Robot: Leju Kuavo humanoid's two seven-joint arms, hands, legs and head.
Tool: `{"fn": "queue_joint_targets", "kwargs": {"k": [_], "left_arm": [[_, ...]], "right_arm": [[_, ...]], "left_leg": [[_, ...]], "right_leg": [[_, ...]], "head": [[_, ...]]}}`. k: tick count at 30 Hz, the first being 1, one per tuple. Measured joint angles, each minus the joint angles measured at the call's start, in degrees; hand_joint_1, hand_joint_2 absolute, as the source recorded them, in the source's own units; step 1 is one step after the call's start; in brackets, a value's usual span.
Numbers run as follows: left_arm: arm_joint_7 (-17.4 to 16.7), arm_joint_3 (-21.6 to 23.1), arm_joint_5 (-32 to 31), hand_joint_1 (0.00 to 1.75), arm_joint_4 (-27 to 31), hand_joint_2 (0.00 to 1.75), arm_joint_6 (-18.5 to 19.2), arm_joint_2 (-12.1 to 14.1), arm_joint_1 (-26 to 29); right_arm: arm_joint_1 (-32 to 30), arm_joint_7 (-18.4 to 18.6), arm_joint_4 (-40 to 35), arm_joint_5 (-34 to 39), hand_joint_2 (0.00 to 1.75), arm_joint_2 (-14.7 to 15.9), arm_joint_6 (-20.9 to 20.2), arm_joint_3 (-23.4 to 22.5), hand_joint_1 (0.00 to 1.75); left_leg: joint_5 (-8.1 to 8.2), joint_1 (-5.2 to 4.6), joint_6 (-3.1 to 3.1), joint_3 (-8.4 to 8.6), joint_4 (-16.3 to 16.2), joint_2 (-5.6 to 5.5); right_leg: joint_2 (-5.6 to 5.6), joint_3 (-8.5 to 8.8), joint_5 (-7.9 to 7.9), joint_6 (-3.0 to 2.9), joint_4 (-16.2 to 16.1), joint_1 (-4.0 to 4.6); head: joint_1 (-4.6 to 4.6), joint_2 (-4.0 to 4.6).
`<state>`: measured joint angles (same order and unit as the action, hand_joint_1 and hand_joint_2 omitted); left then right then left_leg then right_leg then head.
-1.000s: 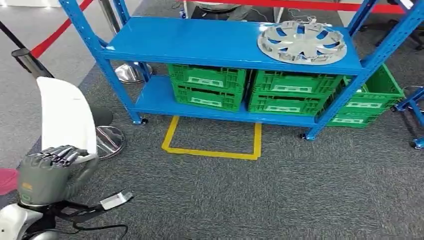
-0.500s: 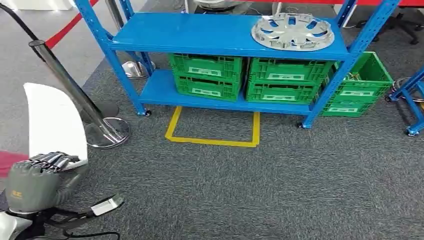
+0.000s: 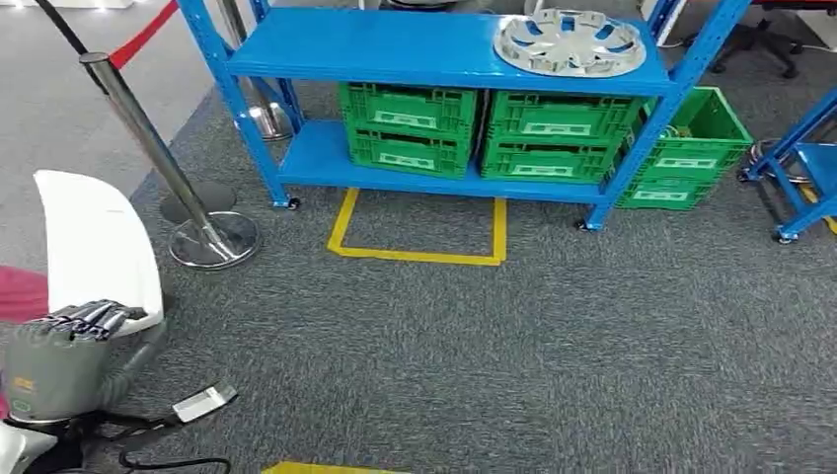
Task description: Take the parts from the cabinet and place them on the table.
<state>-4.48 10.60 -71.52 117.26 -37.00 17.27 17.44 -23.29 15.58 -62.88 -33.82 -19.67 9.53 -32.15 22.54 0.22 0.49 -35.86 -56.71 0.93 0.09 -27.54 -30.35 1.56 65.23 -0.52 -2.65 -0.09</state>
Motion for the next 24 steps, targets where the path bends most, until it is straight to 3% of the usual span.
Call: {"fn": "queue_joint_targets", "kwargs": {"k": [1,2,4,5,6,8,9,10,11,12,14,15,16,17,19,20,21,22,24], "left_arm": [[0.0,-0.2,0.2,1.75,0.3,1.75,0.0,0.2,0.2],[0.0,-0.5,0.3,1.75,0.5,1.75,0.0,0.2,0.3],[0.0,-0.9,0.7,1.75,0.6,1.75,0.2,0.5,0.3],[0.0,-1.0,0.8,1.75,0.6,1.75,0.2,0.6,0.4],[0.0,-1.1,0.9,1.75,0.7,1.75,0.2,0.7,0.6],[0.1,-1.3,1.9,1.75,0.7,1.75,0.6,0.9,0.8],[0.1,-1.3,3.0,1.75,0.7,1.75,1.1,0.9,0.9],[0.1,-1.3,4.0,1.75,0.7,1.75,1.3,0.9,1.2],[0.2,-1.3,4.5,1.75,0.7,1.75,1.4,0.9,1.5],[0.5,-1.4,5.1,1.75,0.7,1.75,1.4,0.9,1.7],[1.6,-1.6,7.4,1.75,0.8,1.75,1.7,1.0,2.0],[2.5,-1.7,9.5,1.75,0.9,1.75,2.4,1.0,2.1],[3.1,-1.7,11.2,1.75,1.2,1.75,3.1,1.1,2.2],[3.7,-1.8,12.6,1.75,1.5,1.75,3.4,1.1,2.3],[4.5,-1.8,13.9,1.75,1.7,1.75,3.6,1.1,2.5],[4.8,-1.9,14.1,1.75,1.7,1.75,3.6,1.1,2.7],[5.1,-2.0,14.4,1.75,1.7,1.75,3.6,1.0,2.8],[5.3,-2.2,14.8,1.75,1.7,1.75,3.5,1.0,2.9],[6.0,-2.3,16.8,1.75,1.7,1.75,3.6,0.9,3.3]], "right_arm": [[0.2,-0.7,-0.3,-2.5,0.00,0.0,-0.9,0.0,0.00],[0.5,-1.3,-0.4,-4.1,0.00,0.0,-1.3,-0.1,0.00],[1.1,-2.5,-0.3,-8.0,0.00,0.0,-2.4,-0.8,0.00],[1.1,-2.7,-0.3,-8.9,0.00,0.0,-2.9,-1.4,0.00],[1.3,-2.8,-0.3,-9.2,0.00,0.0,-3.1,-1.8,0.00],[1.3,-3.8,-0.4,-9.9,0.00,0.0,-3.5,-2.3,0.00],[1.3,-5.1,-0.4,-10.2,0.00,0.0,-3.8,-2.3,0.00],[1.5,-6.0,-0.3,-10.7,0.00,0.0,-4.1,-2.4,0.00],[1.9,-6.6,-0.3,-11.3,0.00,0.0,-4.3,-2.6,0.00],[2.3,-6.9,-0.2,-11.6,0.00,0.0,-4.5,-2.8,0.00],[2.7,-7.1,0.1,-12.0,0.00,-0.1,-4.5,-3.0,0.00],[2.9,-7.0,0.3,-11.9,0.00,-0.2,-4.4,-3.0,0.00],[3.0,-6.7,0.4,-11.8,0.00,-0.4,-4.4,-2.9,0.00],[3.0,-6.4,0.5,-11.8,0.00,-0.4,-4.3,-2.9,0.00],[3.1,-6.2,0.9,-11.6,0.00,-0.5,-4.2,-2.8,0.00],[3.1,-6.2,1.0,-11.5,0.00,-0.6,-4.2,-2.6,0.00],[3.1,-6.1,1.2,-11.5,0.00,-0.6,-4.2,-2.6,0.00],[3.0,-6.2,1.4,-11.5,0.00,-0.6,-4.0,-2.6,0.00],[3.5,-7.2,2.3,-12.4,0.00,-0.6,-3.9,-2.6,0.00]], "left_leg": [[-0.45,-0.29,-0.38,-0.32,-0.4,-0.07],[-1.12,-0.29,-0.59,-0.59,-0.5,0.02],[-3.21,0.01,-1.37,-0.90,0.3,0.11],[-4.10,-0.03,-1.66,-1.15,0.4,-0.08],[-2.16,0.22,-1.94,-1.77,0.0,-0.29],[6.63,0.34,-2.59,-2.71,-6.2,-0.43],[9.97,0.37,-2.81,-3.25,-10.9,-0.43],[11.58,0.37,-2.90,-3.48,-15.2,-0.44],[11.00,0.36,-2.87,-3.24,-17.8,-0.45],[8.70,0.36,-2.75,-2.17,-18.2,-0.48],[3.79,0.31,-2.10,2.63,-13.6,-0.54],[4.45,0.16,-1.59,6.50,-8.7,-0.59],[7.37,-0.19,-1.12,11.26,-2.8,-0.64],[9.25,-0.28,-0.69,14.00,2.3,-0.64],[9.61,-0.67,-0.12,13.65,3.1,-0.59],[8.89,-0.59,0.38,13.17,3.5,-0.52],[8.12,-0.28,0.77,12.80,3.7,-0.05],[7.66,-0.29,1.23,12.14,3.7,-0.13],[6.55,-0.35,1.38,10.71,3.6,-0.05]], "right_leg": [[-0.02,5.81,-2.59,-0.23,-7.6,0.19],[-0.07,7.60,-4.60,-0.45,-12.1,0.12],[-0.16,6.36,-4.03,-1.02,-11.3,0.54],[-0.02,5.51,-3.02,-1.45,-11.5,0.35],[0.38,4.70,-2.31,-1.82,-11.3,0.18],[0.74,2.68,-0.59,-2.62,-11.3,0.33],[0.84,1.55,0.30,-2.71,-11.2,0.45],[0.86,0.33,1.16,-2.73,-11.0,0.55],[0.86,-1.01,1.93,-2.71,-10.7,0.64],[0.86,-1.90,2.70,-2.67,-10.1,0.74],[0.82,-4.61,3.80,-2.55,-9.3,1.01],[0.83,-5.43,4.46,-2.41,-9.0,1.00],[0.81,-5.93,4.88,-2.14,-8.7,1.12],[0.89,-6.05,5.23,-1.92,-8.5,1.31],[1.05,-6.44,6.43,-1.38,-8.6,1.04],[1.02,-6.61,6.95,-0.94,-8.7,1.11],[0.73,-7.41,6.36,-0.72,-8.0,0.90],[0.43,-8.53,3.89,-0.42,-6.0,0.88],[0.11,-11.73,-2.17,0.17,3.4,0.60]], "head": [[0.04,0.00],[-0.04,0.00],[-0.04,0.00],[-0.04,0.00],[0.00,0.02],[-0.35,0.00],[-0.37,0.00],[-0.44,0.00],[-0.39,0.00],[-0.48,0.00],[-0.41,0.00],[-0.41,0.00],[-0.41,0.00],[-0.39,0.00],[-0.33,0.00],[-0.42,0.00],[-0.44,0.00],[-0.15,0.00],[-0.02,0.00]]}}
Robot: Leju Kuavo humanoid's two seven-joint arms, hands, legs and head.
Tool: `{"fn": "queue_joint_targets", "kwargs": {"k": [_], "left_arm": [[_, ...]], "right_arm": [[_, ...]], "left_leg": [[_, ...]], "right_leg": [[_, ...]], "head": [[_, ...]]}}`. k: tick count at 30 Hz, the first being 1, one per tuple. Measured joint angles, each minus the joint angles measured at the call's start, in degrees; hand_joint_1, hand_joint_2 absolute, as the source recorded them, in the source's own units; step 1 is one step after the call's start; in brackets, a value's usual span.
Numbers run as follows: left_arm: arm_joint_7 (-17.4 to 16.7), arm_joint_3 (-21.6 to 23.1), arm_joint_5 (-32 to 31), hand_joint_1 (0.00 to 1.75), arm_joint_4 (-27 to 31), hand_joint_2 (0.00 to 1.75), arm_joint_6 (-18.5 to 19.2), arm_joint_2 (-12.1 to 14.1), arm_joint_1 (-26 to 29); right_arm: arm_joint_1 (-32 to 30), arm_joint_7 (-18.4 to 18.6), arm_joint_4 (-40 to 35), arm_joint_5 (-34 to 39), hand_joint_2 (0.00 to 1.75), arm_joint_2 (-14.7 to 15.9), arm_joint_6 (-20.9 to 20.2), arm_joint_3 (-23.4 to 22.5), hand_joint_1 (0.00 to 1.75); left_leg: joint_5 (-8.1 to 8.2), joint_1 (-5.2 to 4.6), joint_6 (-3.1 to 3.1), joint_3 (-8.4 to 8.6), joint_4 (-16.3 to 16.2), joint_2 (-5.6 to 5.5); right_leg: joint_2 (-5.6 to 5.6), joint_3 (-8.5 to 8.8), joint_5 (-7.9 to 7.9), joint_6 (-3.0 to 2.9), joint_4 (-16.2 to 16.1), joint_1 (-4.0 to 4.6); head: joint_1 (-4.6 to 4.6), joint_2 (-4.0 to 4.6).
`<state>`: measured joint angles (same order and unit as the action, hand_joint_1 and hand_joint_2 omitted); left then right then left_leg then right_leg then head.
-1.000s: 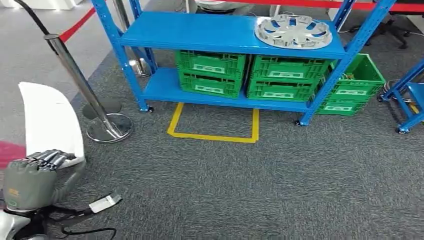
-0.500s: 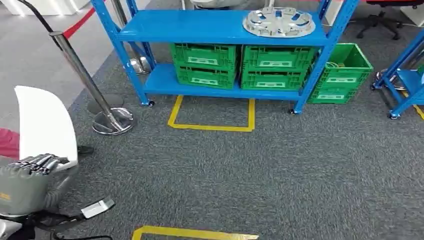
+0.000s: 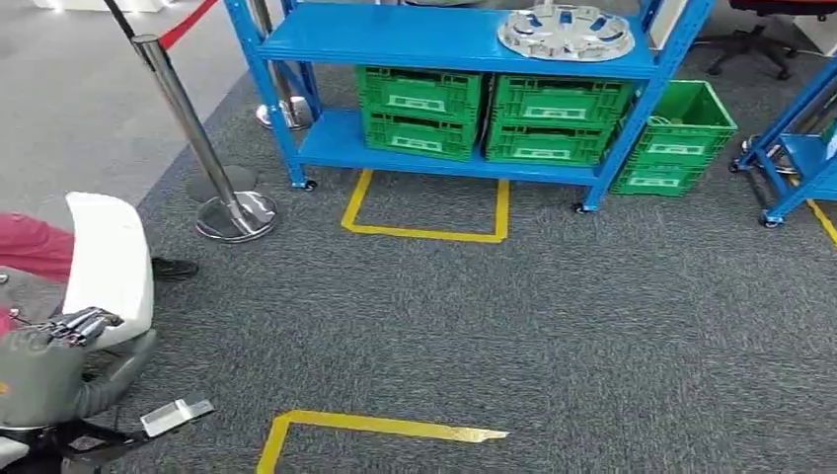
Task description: Take the parts from the cabinet and place them on the table.
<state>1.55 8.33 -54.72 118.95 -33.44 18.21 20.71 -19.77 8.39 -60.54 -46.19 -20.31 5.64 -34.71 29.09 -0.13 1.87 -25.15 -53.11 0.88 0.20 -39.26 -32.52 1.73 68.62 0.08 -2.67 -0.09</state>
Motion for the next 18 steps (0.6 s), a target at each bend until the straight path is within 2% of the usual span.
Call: {"fn": "queue_joint_targets", "kwargs": {"k": [1,2,3,4,6,7,8,9,10,16,17,18], "left_arm": [[0.4,-0.1,1.2,1.75,0.0,1.75,0.1,0.0,0.1],[0.7,-0.1,2.1,1.75,0.0,1.75,0.2,-0.1,0.1],[1.1,-0.2,2.9,1.75,0.0,1.75,0.6,-0.2,0.1],[1.3,-0.3,3.8,1.75,0.0,1.75,1.1,-0.3,0.1],[1.9,-0.5,5.2,1.75,0.0,1.75,1.5,-0.5,0.2],[2.1,-0.6,5.7,1.75,0.0,1.75,1.9,-0.5,0.2],[2.2,-0.8,6.3,1.75,0.0,1.75,2.1,-0.6,0.2],[2.2,-0.9,6.6,1.75,0.0,1.75,2.3,-0.6,0.2],[2.3,-1.0,6.8,1.75,0.0,1.75,2.4,-0.7,0.2],[2.3,-1.6,7.2,1.75,0.0,1.75,2.8,-0.8,0.2],[2.5,-1.9,7.4,1.75,0.0,1.75,3.1,-1.0,0.2],[2.5,-1.9,7.4,1.75,0.0,1.75,3.1,-1.0,0.2]], "right_arm": [[0.5,-0.6,0.8,-0.6,0.00,0.0,0.2,-0.1,0.00],[1.0,-1.2,1.6,-1.3,0.00,0.0,0.4,-0.5,0.00],[1.6,-1.9,2.4,-2.2,0.00,0.0,0.5,-1.0,0.00],[2.1,-2.6,3.2,-3.3,0.00,0.0,0.6,-1.7,0.00],[2.8,-3.6,4.3,-4.9,0.00,0.0,0.6,-2.9,0.00],[3.3,-3.8,4.7,-5.3,0.00,0.0,0.6,-3.3,0.00],[3.8,-4.1,5.3,-5.7,0.00,0.0,0.6,-3.8,0.00],[4.1,-4.1,5.9,-5.9,0.00,0.0,0.5,-4.0,0.00],[4.2,-4.2,6.1,-6.1,0.00,0.0,0.5,-4.5,0.00],[4.4,-4.3,6.8,-6.4,0.00,0.0,0.5,-5.3,0.00],[5.5,-4.6,8.2,-7.2,0.00,0.0,0.4,-6.4,0.00],[5.6,-4.6,8.4,-7.3,0.00,0.0,0.4,-6.6,0.00]], "left_leg": [[-0.49,-0.05,-0.04,-0.74,-0.1,0.06],[-0.92,-0.06,-0.13,-1.38,-0.2,0.10],[-1.27,-0.05,-0.27,-1.84,-0.3,0.09],[-1.53,-0.03,-0.42,-2.12,-0.3,0.09],[-1.80,0.02,-0.78,-2.29,-0.6,0.08],[-1.79,-0.32,-1.02,-2.58,-1.1,0.08],[-1.74,-0.45,-1.21,-3.12,-1.8,0.06],[-1.49,-0.58,-0.92,-3.49,-2.0,0.07],[-1.68,-0.58,0.03,-3.53,-2.0,0.04],[-1.93,-0.45,-0.12,-3.53,-1.9,-0.02],[-2.42,-0.18,-0.69,-3.47,-1.7,-0.05],[-2.43,-0.14,-0.88,-3.50,-1.7,-0.05]], "right_leg": [[0.00,-1.33,-2.00,0.20,4.3,-0.09],[0.00,-1.59,-2.73,0.34,6.4,-0.13],[0.01,-0.23,-2.08,0.42,5.5,-0.21],[0.02,2.75,-0.45,0.43,2.0,-0.29],[0.03,10.62,3.31,0.26,-9.8,-0.47],[-0.01,12.32,2.42,0.16,-13.3,-0.50],[-0.17,12.35,2.47,-0.25,-14.1,-0.48],[-0.09,12.16,2.59,-0.34,-14.0,-0.63],[-0.08,12.01,2.58,-0.35,-13.9,-0.52],[0.05,11.99,2.68,-0.53,-13.9,-0.30],[0.09,11.86,2.78,-1.03,-13.8,0.01],[0.11,11.80,2.77,-1.07,-13.7,0.05]], "head": [[0.00,0.00],[0.02,0.00],[0.00,0.00],[0.02,0.00],[0.02,0.00],[0.02,0.00],[-0.10,0.00],[-0.18,0.00],[-0.15,0.00],[-0.15,0.00],[-0.15,0.00],[-0.11,0.00]]}}
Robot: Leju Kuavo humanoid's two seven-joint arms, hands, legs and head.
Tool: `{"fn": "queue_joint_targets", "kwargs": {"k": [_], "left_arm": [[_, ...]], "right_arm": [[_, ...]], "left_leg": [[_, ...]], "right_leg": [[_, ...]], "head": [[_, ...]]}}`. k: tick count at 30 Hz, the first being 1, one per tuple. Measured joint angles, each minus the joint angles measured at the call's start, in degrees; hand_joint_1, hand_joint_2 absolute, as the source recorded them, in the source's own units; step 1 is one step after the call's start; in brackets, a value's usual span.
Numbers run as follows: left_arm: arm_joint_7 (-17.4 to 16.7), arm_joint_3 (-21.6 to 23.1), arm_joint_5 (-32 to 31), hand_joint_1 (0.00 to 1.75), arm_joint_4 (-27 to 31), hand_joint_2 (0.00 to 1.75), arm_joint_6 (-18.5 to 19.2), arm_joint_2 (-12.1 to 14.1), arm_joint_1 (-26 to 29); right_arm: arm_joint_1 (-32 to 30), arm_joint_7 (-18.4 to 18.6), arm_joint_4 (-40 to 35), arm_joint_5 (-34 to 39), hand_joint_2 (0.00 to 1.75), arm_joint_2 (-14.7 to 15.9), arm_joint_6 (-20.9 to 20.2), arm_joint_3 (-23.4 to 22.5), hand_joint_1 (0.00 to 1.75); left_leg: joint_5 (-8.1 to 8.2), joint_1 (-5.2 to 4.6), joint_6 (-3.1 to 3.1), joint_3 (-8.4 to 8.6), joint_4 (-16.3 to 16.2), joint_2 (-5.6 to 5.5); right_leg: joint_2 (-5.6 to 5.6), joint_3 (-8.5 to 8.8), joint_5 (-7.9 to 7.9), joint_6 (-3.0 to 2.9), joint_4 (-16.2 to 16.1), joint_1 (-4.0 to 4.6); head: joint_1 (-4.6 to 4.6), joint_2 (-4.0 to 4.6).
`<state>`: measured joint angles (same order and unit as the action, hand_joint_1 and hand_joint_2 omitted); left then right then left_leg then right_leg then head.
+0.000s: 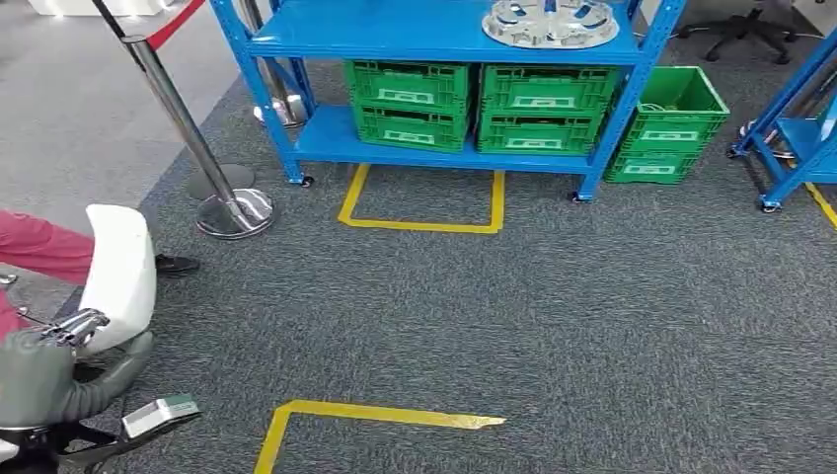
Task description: Take the parts from the cabinet and place them on the table.
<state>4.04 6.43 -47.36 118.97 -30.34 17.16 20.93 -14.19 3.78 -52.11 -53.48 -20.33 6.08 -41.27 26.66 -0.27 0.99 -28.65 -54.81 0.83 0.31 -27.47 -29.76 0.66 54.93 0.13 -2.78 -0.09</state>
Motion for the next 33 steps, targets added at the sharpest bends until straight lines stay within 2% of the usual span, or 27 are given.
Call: {"fn": "queue_joint_targets", "kwargs": {"k": [5,17,18,19,21,22,23,24,25,26,27,28,29,30,32,33], "left_arm": [[0.0,-0.3,0.6,1.75,0.0,1.75,0.6,-0.2,0.0],[-0.5,-0.5,2.0,1.75,0.0,1.75,2.5,-0.2,0.0],[-0.5,-0.5,2.0,1.75,0.0,1.75,2.6,-0.2,0.0],[-0.5,-0.7,1.9,1.75,0.0,1.75,2.6,-0.2,0.1],[-0.9,-1.0,1.2,1.75,0.1,1.75,2.6,-0.2,0.2],[-1.1,-1.2,1.1,1.75,0.1,1.75,2.6,-0.2,0.2],[-1.3,-1.2,0.9,1.75,0.1,1.75,2.6,-0.2,0.3],[-1.5,-1.3,0.6,1.75,0.3,1.75,2.6,-0.3,0.5],[-1.6,-1.3,0.5,1.75,0.5,1.75,2.5,-0.3,0.5],[-1.6,-1.3,0.4,1.75,0.5,1.75,2.5,-0.4,0.5],[-1.7,-1.3,0.3,1.75,0.5,1.75,2.5,-0.4,0.7],[-1.7,-1.3,0.0,1.75,0.5,1.75,2.5,-0.5,0.8],[-1.7,-1.3,0.0,1.75,0.5,1.75,2.5,-0.5,0.9],[-1.7,-1.3,0.0,1.75,0.5,1.75,2.5,-0.6,1.0],[-1.7,-1.3,0.0,1.75,0.5,1.75,2.5,-0.6,1.1],[-1.7,-1.3,0.0,1.75,0.5,1.75,2.5,-0.7,1.1]], "right_arm": [[0.4,-0.4,0.8,-0.6,0.00,0.0,-0.2,-0.9,0.00],[1.0,-0.6,1.9,-0.9,0.00,0.0,-0.3,-2.1,0.00],[1.0,-0.6,2.0,-0.9,0.00,0.0,-0.3,-2.1,0.00],[1.1,-0.6,2.1,-0.8,0.00,0.0,-0.3,-2.1,0.00],[1.1,-0.5,2.3,-0.4,0.00,0.0,-0.3,-2.1,0.00],[1.1,-0.5,2.3,-0.3,0.00,0.0,-0.3,-2.1,0.00],[1.1,-0.3,2.4,-0.3,0.00,0.0,-0.3,-2.1,0.00],[1.1,-0.2,2.4,0.0,0.00,0.0,-0.3,-2.1,0.00],[1.1,-0.2,2.4,0.2,0.00,0.0,-0.3,-2.1,0.00],[1.2,-0.1,2.4,0.4,0.00,0.0,-0.3,-2.1,0.00],[1.1,0.0,2.4,0.5,0.00,0.0,-0.3,-2.1,0.00],[1.1,0.1,2.5,0.6,0.00,0.0,-0.3,-2.1,0.00],[1.0,0.1,2.5,0.7,0.00,0.0,-0.3,-2.1,0.00],[0.9,0.2,2.5,0.7,0.00,0.0,-0.3,-2.1,0.00],[0.7,0.2,2.6,0.7,0.00,0.0,-0.3,-2.1,0.00],[0.6,0.2,2.6,0.7,0.00,0.0,-0.3,-2.1,0.00]], "left_leg": [[0.02,0.10,-0.84,-0.14,0.0,-0.01],[0.07,-0.04,-0.86,-0.52,-0.3,-0.01],[0.40,-0.27,-0.31,-0.76,-0.9,-0.02],[0.49,-0.27,0.02,-0.93,-1.0,-0.03],[0.49,-0.32,0.39,-1.02,-0.8,-0.03],[0.93,-0.29,0.85,-1.06,-0.2,-0.07],[1.07,-0.02,1.28,-0.59,0.1,-0.39],[1.01,0.24,1.40,0.00,0.6,-0.31],[1.09,0.27,1.53,0.16,0.6,-0.34],[1.16,0.29,1.61,0.19,0.5,-0.34],[1.28,0.29,1.58,0.21,0.5,-0.35],[1.45,0.30,1.41,0.29,0.4,-0.37],[1.68,0.36,1.19,0.59,0.4,-0.39],[1.96,0.52,0.85,1.10,0.4,-0.41],[2.81,0.98,0.03,2.45,0.3,-0.47],[3.67,1.23,-0.55,3.38,0.1,-0.47]], "right_leg": [[0.02,-0.11,-0.03,-0.06,0.1,0.07],[0.01,-0.28,0.05,-0.03,0.1,-0.13],[0.09,-0.31,0.25,0.34,-0.1,-0.38],[0.07,-0.31,0.22,0.39,0.0,-0.38],[0.14,-0.09,0.41,0.60,-0.1,-0.37],[0.18,0.31,1.15,0.98,1.1,-0.35],[0.23,0.33,1.14,1.15,1.3,-0.37],[0.05,-0.62,0.14,1.22,2.3,-0.35],[-0.17,-1.95,-1.46,1.42,4.7,-0.38],[-0.24,-4.37,-3.69,1.54,8.9,-0.53],[-0.26,-7.28,-5.86,1.79,13.9,-0.62],[-0.26,-9.89,-7.13,2.06,18.0,-0.70],[-0.25,-11.28,-6.92,2.26,19.5,-0.83],[-0.22,-11.25,-5.17,2.48,18.2,-0.97],[-0.21,-8.19,0.03,2.80,10.3,-1.31],[-0.17,-5.76,3.40,3.26,4.1,-1.76]], "head": [[0.00,0.00],[0.00,0.00],[0.04,0.00],[-0.11,0.00],[-0.04,0.00],[-0.04,0.00],[0.00,0.00],[0.07,0.00],[0.46,0.00],[0.68,0.00],[0.52,0.00],[0.63,0.00],[0.55,0.00],[0.57,0.00],[0.59,0.00],[0.61,0.00]]}}
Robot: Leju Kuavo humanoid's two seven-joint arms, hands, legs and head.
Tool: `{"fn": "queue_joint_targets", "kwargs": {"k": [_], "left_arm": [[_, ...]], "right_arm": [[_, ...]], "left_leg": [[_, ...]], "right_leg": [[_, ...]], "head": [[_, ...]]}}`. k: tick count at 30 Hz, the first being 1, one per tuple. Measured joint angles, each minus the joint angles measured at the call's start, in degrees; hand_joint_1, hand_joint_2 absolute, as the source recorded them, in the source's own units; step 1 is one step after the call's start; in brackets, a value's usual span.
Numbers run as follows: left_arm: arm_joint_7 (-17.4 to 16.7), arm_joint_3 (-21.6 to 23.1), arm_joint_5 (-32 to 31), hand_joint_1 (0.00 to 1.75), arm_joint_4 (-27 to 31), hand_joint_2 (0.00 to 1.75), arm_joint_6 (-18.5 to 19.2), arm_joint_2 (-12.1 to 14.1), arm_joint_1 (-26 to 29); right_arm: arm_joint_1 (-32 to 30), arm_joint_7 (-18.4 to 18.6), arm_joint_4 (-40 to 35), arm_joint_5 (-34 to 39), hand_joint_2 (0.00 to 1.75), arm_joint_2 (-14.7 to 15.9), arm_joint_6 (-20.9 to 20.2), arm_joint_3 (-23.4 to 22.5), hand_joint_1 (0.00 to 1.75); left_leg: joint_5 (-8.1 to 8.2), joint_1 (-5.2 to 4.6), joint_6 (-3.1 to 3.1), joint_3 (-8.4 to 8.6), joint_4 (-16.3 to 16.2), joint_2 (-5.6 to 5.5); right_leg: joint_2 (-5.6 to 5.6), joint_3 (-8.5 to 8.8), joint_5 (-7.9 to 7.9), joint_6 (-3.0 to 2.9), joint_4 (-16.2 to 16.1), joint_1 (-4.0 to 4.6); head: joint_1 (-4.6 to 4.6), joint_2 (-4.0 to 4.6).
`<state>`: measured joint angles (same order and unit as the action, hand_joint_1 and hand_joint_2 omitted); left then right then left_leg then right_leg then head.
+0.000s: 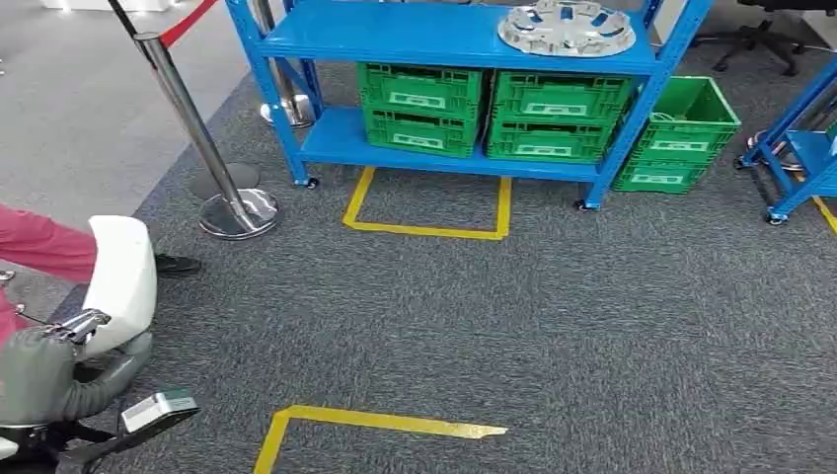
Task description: Take the parts from the cabinet and place them on the table.
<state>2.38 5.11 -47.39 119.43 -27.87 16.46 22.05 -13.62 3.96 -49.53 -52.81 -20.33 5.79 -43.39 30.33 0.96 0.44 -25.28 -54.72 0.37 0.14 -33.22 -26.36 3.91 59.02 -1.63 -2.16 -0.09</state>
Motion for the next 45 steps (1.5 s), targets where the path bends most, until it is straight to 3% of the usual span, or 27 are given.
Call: {"fn": "queue_joint_targets", "kwargs": {"k": [1,2,5,8,10,12,13,14,16,17,18,19,20,22,25,27,28,30,31,32,34,36,38,40,42,44,45], "left_arm": [[0.0,0.0,0.0,1.75,0.0,1.75,0.0,0.0,0.0],[0.0,0.0,0.0,1.75,0.0,1.75,0.0,0.0,0.0],[0.0,0.0,-0.1,1.75,0.1,1.75,-0.1,0.0,-0.1],[0.0,-0.1,-0.1,1.75,0.2,1.75,-0.2,0.1,-0.2],[0.0,0.0,-0.1,1.75,0.2,1.75,-0.2,0.1,0.0],[-0.2,0.0,-0.2,1.75,0.2,1.75,-0.2,0.1,0.1],[-0.2,0.0,-0.4,1.75,0.2,1.75,-0.4,0.1,0.1],[-0.2,0.0,-0.6,1.75,0.2,1.75,-0.4,0.1,0.1],[-0.3,-0.1,-0.9,1.75,0.2,1.75,-0.5,0.1,0.2],[-0.4,-0.1,-1.0,1.75,0.2,1.75,-0.6,0.0,0.2],[-0.6,-0.1,-1.2,1.75,0.4,1.75,-0.6,0.0,0.2],[-0.8,-0.1,-1.2,1.75,1.0,1.75,-0.6,0.0,0.4],[-0.8,-0.1,-1.3,1.75,1.5,1.75,-0.7,0.0,0.0],[-0.8,-0.3,-1.4,1.75,2.0,1.75,-0.8,0.0,-0.2],[-0.8,-0.3,-1.5,1.75,2.1,1.75,-0.8,0.0,0.4],[-0.8,-0.3,-1.5,1.75,2.1,1.75,-0.8,-0.1,0.6],[-0.8,-0.3,-1.5,1.75,2.1,1.75,-0.8,-0.1,0.7],[-0.7,-0.3,-0.4,1.75,2.1,1.75,-0.8,0.0,0.7],[0.0,-0.2,1.1,1.75,2.1,1.75,-0.8,0.0,0.7],[0.7,0.0,2.3,1.75,2.0,1.75,-0.7,0.0,0.5],[1.0,-0.1,3.7,1.75,2.0,1.75,-0.1,0.2,0.8],[0.9,-0.2,4.3,1.75,2.1,1.75,0.7,0.5,0.7],[0.8,-0.5,4.9,1.75,2.0,1.75,1.4,0.7,0.6],[0.3,-0.7,5.5,1.75,2.0,1.75,2.7,0.8,0.6],[0.2,-0.9,6.1,1.75,1.9,1.75,3.4,0.8,0.7],[0.2,-1.2,6.8,1.75,1.9,1.75,3.9,0.8,0.7],[0.2,-1.2,7.0,1.75,1.9,1.75,4.1,0.8,0.6]], "right_arm": [[0.1,0.0,0.2,0.0,0.00,0.0,0.0,0.0,0.00],[0.2,0.0,0.3,0.0,0.00,0.0,0.0,0.0,0.00],[-0.1,0.1,0.4,0.0,0.00,0.0,-0.1,0.0,0.00],[0.1,0.0,0.4,0.0,0.00,0.0,0.0,0.0,0.00],[0.1,0.0,0.4,0.0,0.00,0.0,0.0,0.0,0.00],[0.0,0.1,0.4,0.0,0.00,0.0,0.1,0.0,0.00],[0.0,0.1,0.4,0.1,0.00,0.0,0.1,0.0,0.00],[0.1,0.1,0.4,0.2,0.00,0.0,0.1,0.0,0.00],[0.2,0.1,0.5,0.2,0.00,-0.1,0.1,0.0,0.00],[0.2,0.1,0.5,0.3,0.00,-0.1,0.1,0.0,0.00],[0.7,0.2,0.4,0.3,0.00,0.0,0.1,0.0,0.00],[0.8,0.2,0.0,0.3,0.00,0.0,0.2,0.1,0.00],[1.2,0.1,-0.1,0.4,0.00,0.0,0.3,0.0,0.00],[2.1,0.3,-0.3,0.5,0.00,0.3,0.2,0.1,0.00],[1.6,0.2,-0.2,0.5,0.00,0.3,0.3,0.1,0.00],[0.6,0.3,0.0,0.5,0.00,0.3,0.2,0.0,0.00],[0.3,0.3,0.1,0.5,0.00,0.3,0.2,0.0,0.00],[-0.1,0.3,0.3,2.3,0.00,0.3,0.1,0.0,0.00],[-0.2,0.3,0.4,4.8,0.00,0.3,-0.3,-0.4,0.00],[-0.3,0.2,0.5,7.6,0.00,0.7,-0.7,-1.0,0.00],[-0.4,0.8,0.5,13.8,0.00,0.5,-1.0,-0.9,0.00],[-0.3,1.5,0.1,18.5,0.00,0.4,-1.0,-0.6,0.00],[-0.3,2.4,-0.2,22.0,0.00,0.3,-0.7,-0.2,0.00],[-1.0,3.9,-0.7,26.3,0.00,0.3,-0.2,1.1,0.00],[-1.9,4.8,-1.2,28.6,0.00,0.1,0.2,2.4,0.00],[-2.6,5.6,-1.9,30.2,0.00,-0.1,0.4,3.8,0.00],[-2.8,5.7,-2.2,30.8,0.00,-0.1,0.5,4.2,0.00]], "left_leg": [[0.60,-0.24,-0.64,0.50,-0.3,-0.02],[0.86,-0.22,-0.94,0.26,-0.5,-0.11],[0.95,-0.01,-2.02,1.11,-1.7,-0.20],[-0.11,0.17,-2.65,-5.71,-13.0,-0.20],[4.03,0.10,-2.74,-11.32,-19.3,-0.20],[7.68,0.11,-2.55,-13.75,-19.4,-0.19],[7.29,0.11,-2.45,-13.97,-17.1,-0.19],[4.54,0.12,-2.33,-13.40,-13.3,-0.18],[-4.48,0.14,-2.26,-10.87,-4.6,0.26],[-2.10,0.17,-2.36,-10.81,-4.9,0.92],[-2.10,-0.13,-2.29,-10.08,-5.1,1.04],[-1.74,0.58,-1.79,-9.92,-4.5,0.30],[-1.34,0.18,-1.51,-9.61,-4.7,-0.07],[-1.90,0.15,-0.59,-8.47,-4.6,0.01],[-1.65,-0.48,0.59,-6.97,-4.6,-0.03],[-0.84,-1.09,0.98,-5.66,-4.7,-0.21],[-0.82,-1.43,1.16,-4.87,-4.7,-0.23],[-0.09,-2.36,1.47,-3.08,-4.7,0.09],[0.54,-2.11,1.81,-2.85,-4.4,0.25],[1.21,-2.57,1.44,-1.95,-4.7,-0.12],[1.65,-2.18,1.02,-1.52,-4.6,-0.40],[0.10,-2.21,0.44,-1.98,-6.4,-0.53],[0.68,-2.28,-0.44,-4.91,-11.0,-0.60],[3.85,-1.53,-1.32,-9.37,-17.3,-0.56],[6.22,-0.92,-2.08,-13.15,-20.1,-0.55],[3.78,-0.21,-3.03,-13.73,-16.2,-0.53],[-0.18,0.19,-3.61,-13.16,-12.3,-0.52]], "right_leg": [[-0.29,0.03,-0.90,0.05,-0.8,0.31],[-0.17,0.33,-3.09,-1.50,-1.2,0.52],[-0.41,1.66,-3.05,-3.22,-0.9,0.54],[-0.31,4.64,-4.31,-4.29,-1.5,0.51],[-0.50,6.32,-5.45,-4.42,-2.3,0.60],[-0.80,8.82,-6.67,-4.36,-3.6,0.63],[-0.81,10.43,-7.42,-4.41,-4.2,0.63],[-0.92,11.82,-8.01,-4.42,-4.7,0.59],[-1.11,14.13,-9.35,-3.99,-5.3,0.56],[-1.42,15.07,-10.84,-3.88,-5.2,0.95],[-1.17,16.01,-12.67,-3.17,-6.0,1.30],[-1.08,18.59,-11.79,-2.75,-4.9,1.01],[-0.85,18.00,-9.73,-2.28,-3.1,0.95],[-0.53,16.23,-10.61,-1.72,-0.7,0.95],[-0.47,8.42,-17.30,-1.70,11.4,1.09],[-0.48,4.06,-20.98,-2.19,13.8,1.29],[-0.49,3.34,-20.91,-2.65,12.0,1.54],[-0.46,2.97,-16.11,-4.51,5.6,2.53],[-0.77,2.62,-7.99,-6.70,2.4,3.55],[-1.51,1.95,-4.20,-7.79,2.4,4.28],[-1.34,3.42,-4.39,-7.17,0.8,4.23],[-1.50,4.45,-4.24,-7.22,-1.3,3.70],[-1.22,7.09,-3.93,-6.81,-3.6,2.74],[-1.15,8.50,-4.19,-6.45,-4.7,2.20],[-1.22,9.47,-5.12,-5.80,-4.9,1.52],[-1.58,11.19,-6.66,-4.79,-4.9,0.74],[-1.70,12.23,-7.45,-4.26,-4.8,0.36]], "head": [[0.15,0.00],[0.35,0.00],[-0.06,0.00],[-0.70,-0.02],[-0.70,0.00],[-0.68,0.00],[-0.76,0.00],[-0.77,0.00],[-0.92,0.00],[-1.23,0.00],[-1.29,0.00],[-1.25,0.00],[-1.00,0.00],[-0.55,0.09],[-0.55,0.02],[-0.39,0.02],[-0.37,0.02],[-0.37,0.02],[-0.43,0.02],[-1.62,0.02],[-1.16,0.02],[-1.10,0.00],[-1.42,0.02],[-1.38,0.00],[-1.44,0.02],[-1.40,0.00],[-1.46,0.00]]}}
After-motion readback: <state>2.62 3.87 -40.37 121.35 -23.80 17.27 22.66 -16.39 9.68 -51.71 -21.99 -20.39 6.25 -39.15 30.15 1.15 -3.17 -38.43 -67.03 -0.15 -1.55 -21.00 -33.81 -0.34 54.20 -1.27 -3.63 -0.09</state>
